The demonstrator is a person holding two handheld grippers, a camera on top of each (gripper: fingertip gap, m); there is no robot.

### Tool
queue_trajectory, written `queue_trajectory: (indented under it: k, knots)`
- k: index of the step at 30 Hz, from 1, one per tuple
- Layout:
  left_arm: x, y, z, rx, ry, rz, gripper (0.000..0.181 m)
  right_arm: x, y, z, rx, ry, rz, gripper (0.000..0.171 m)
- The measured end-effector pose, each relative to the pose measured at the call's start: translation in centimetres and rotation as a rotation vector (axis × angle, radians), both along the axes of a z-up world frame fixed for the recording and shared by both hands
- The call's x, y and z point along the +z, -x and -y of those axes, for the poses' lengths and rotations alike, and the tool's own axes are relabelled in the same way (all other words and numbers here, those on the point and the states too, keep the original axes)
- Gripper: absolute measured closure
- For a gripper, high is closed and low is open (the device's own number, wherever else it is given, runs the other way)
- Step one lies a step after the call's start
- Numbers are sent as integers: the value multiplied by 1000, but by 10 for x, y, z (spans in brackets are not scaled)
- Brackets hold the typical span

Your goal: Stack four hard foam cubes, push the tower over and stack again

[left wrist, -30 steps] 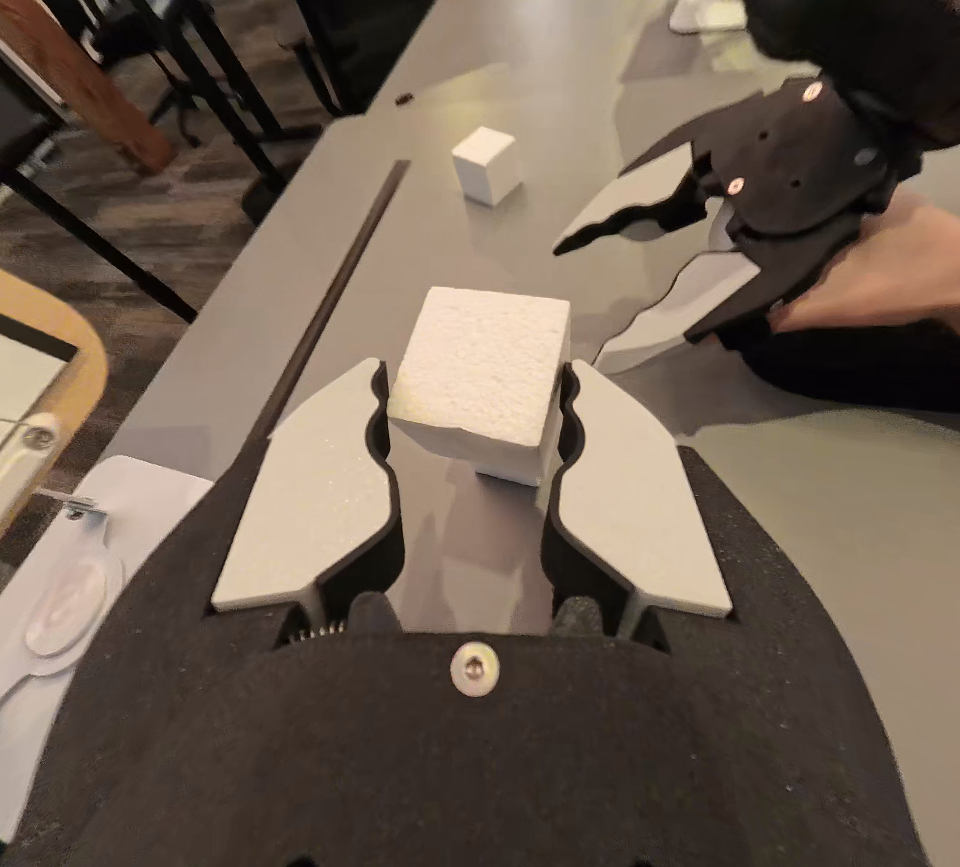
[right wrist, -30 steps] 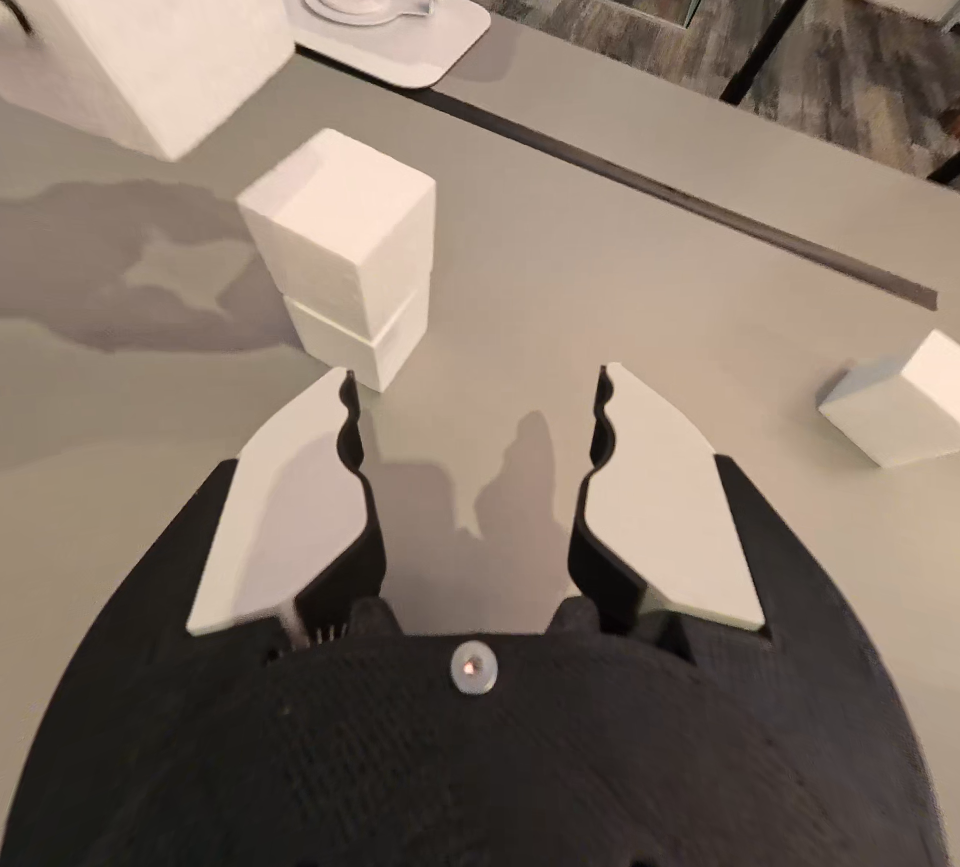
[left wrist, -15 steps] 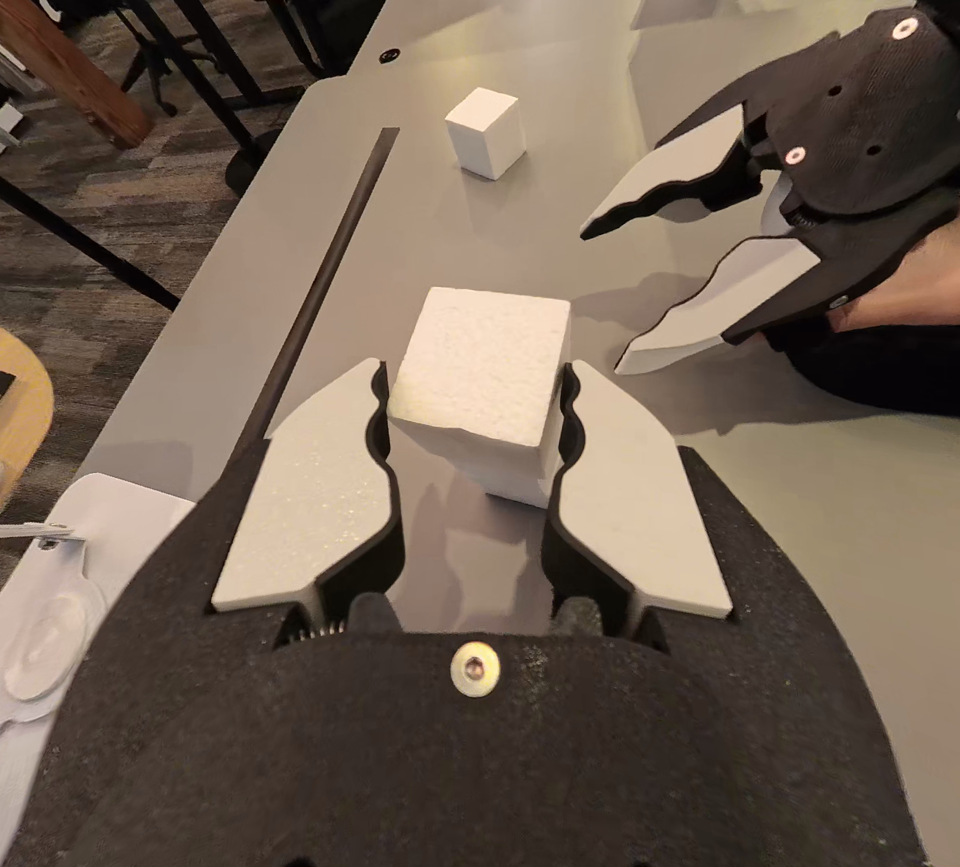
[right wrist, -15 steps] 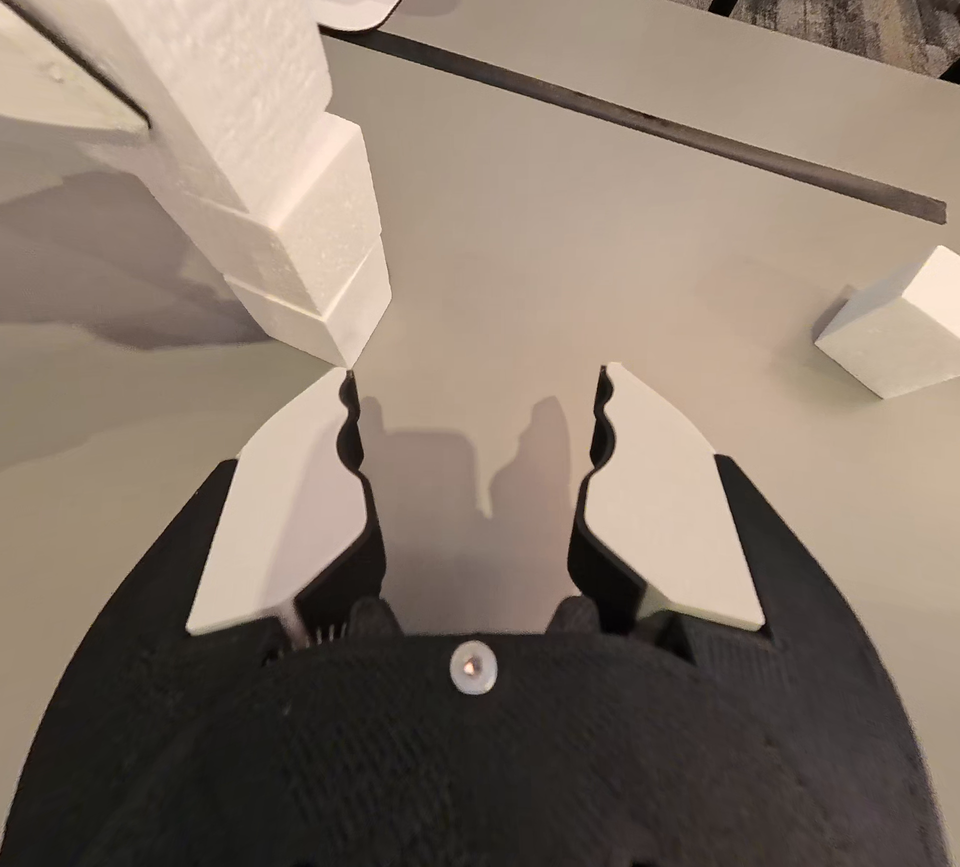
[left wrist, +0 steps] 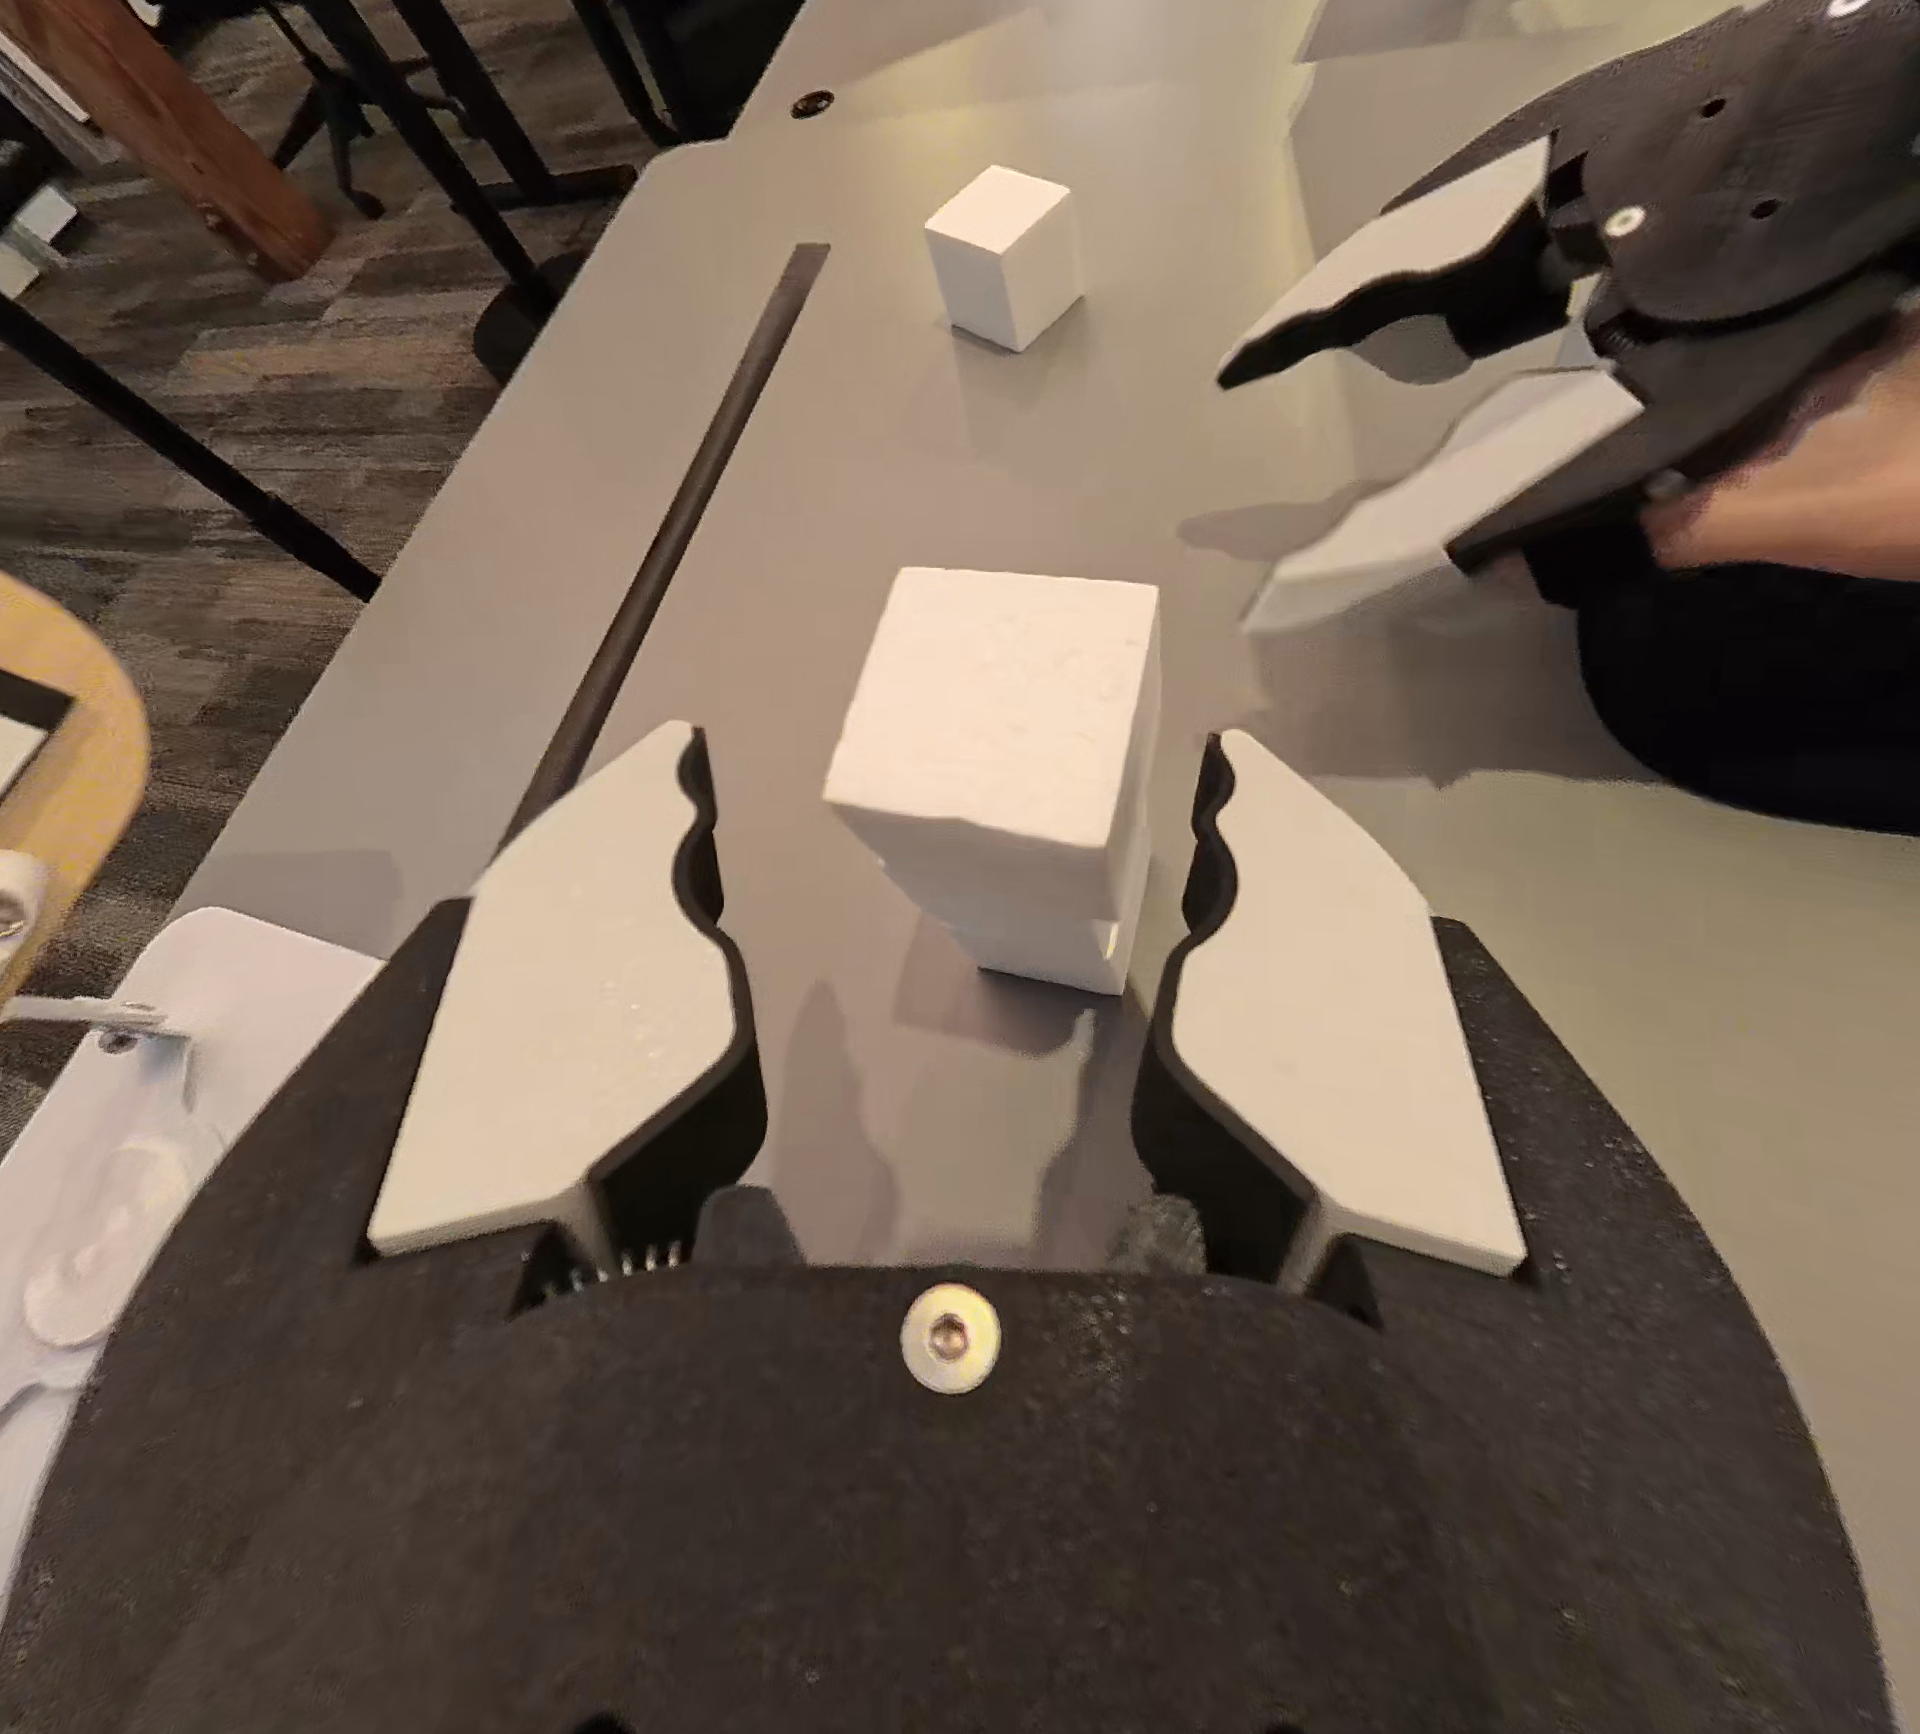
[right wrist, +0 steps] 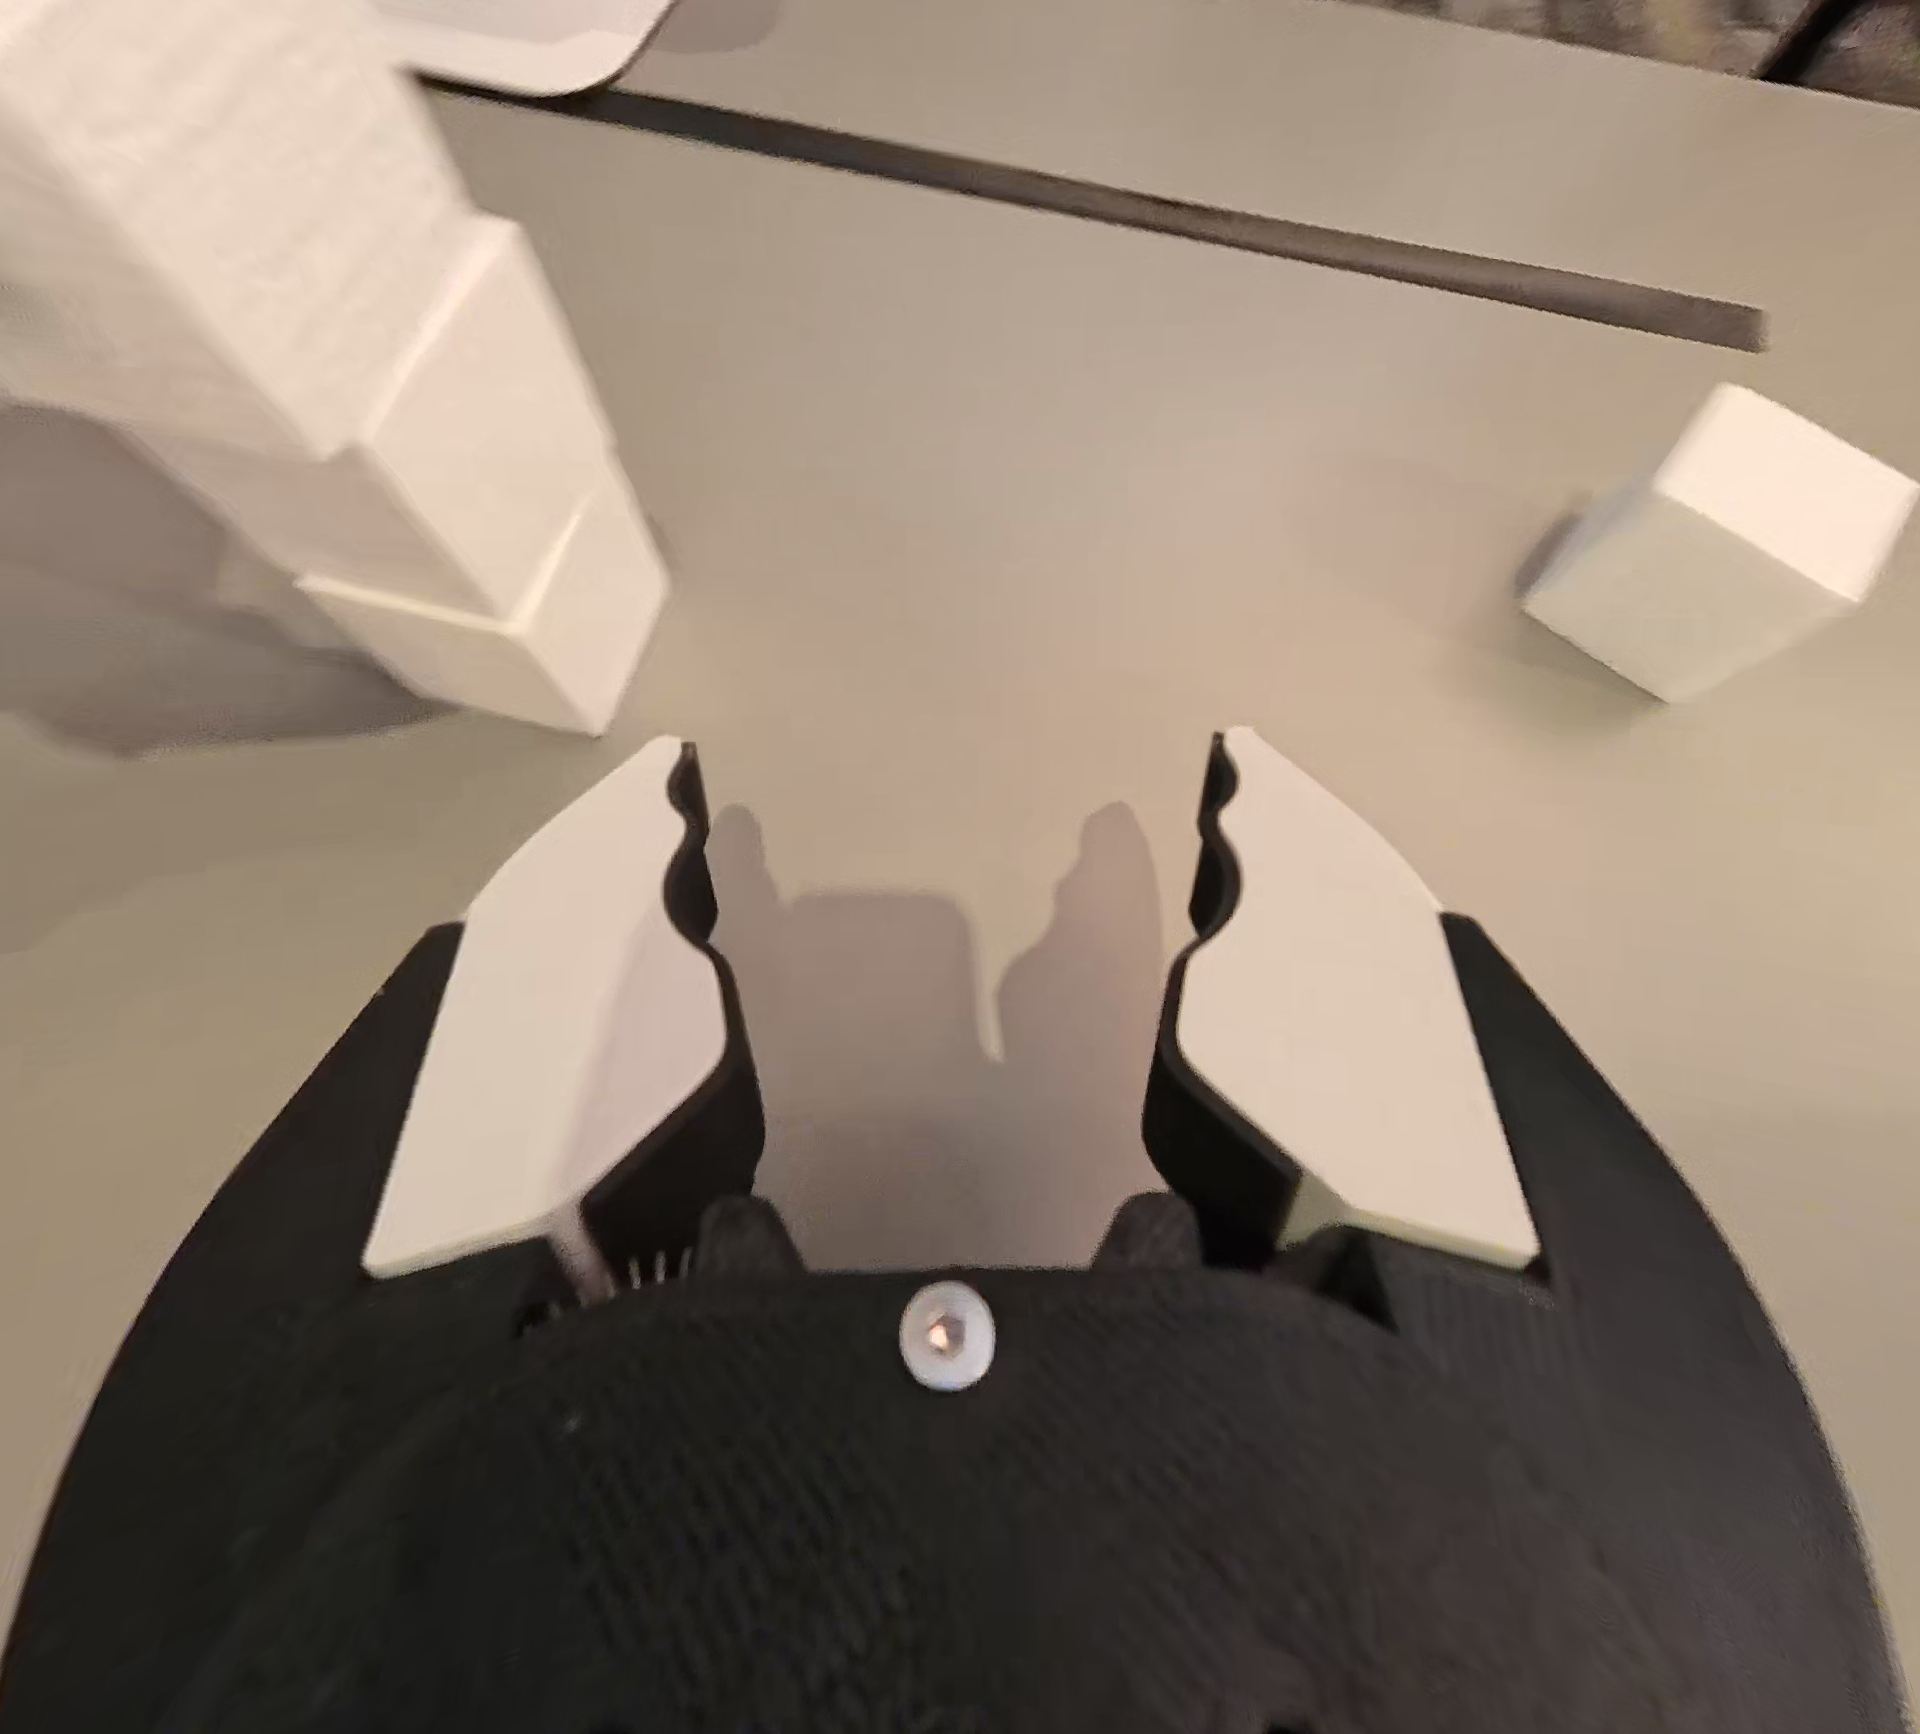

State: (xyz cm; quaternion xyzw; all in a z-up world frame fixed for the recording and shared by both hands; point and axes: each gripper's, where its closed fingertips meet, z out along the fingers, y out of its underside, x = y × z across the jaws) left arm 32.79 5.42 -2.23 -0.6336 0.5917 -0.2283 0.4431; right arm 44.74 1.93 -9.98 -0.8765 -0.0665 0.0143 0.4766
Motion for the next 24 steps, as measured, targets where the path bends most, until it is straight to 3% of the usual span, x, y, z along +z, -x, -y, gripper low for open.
queue_trajectory:
  k: [4, 8, 13, 21, 23, 24]
  knots:
    - [34, 30, -8, 54, -33, 74, 96, -2, -65, -15, -293, -79, -116, 81]
    - [65, 61, -15, 130, -82, 135, 99, -9, -129, -36, -488, -90, -54, 81]
    - [81, 81, -18, 167, -118, 173, 101, -8, -158, -70, -517, -138, -4, 82]
    - [74, 82, -26, 185, -96, 162, 101, -38, -180, -106, -546, -8, -3, 83]
    - [72, 81, -28, 186, -90, 156, 101, -39, -180, -110, -518, -1, -19, 96]
    - [72, 80, -29, 187, -88, 156, 101, -40, -177, -113, -486, 1, -35, 113]
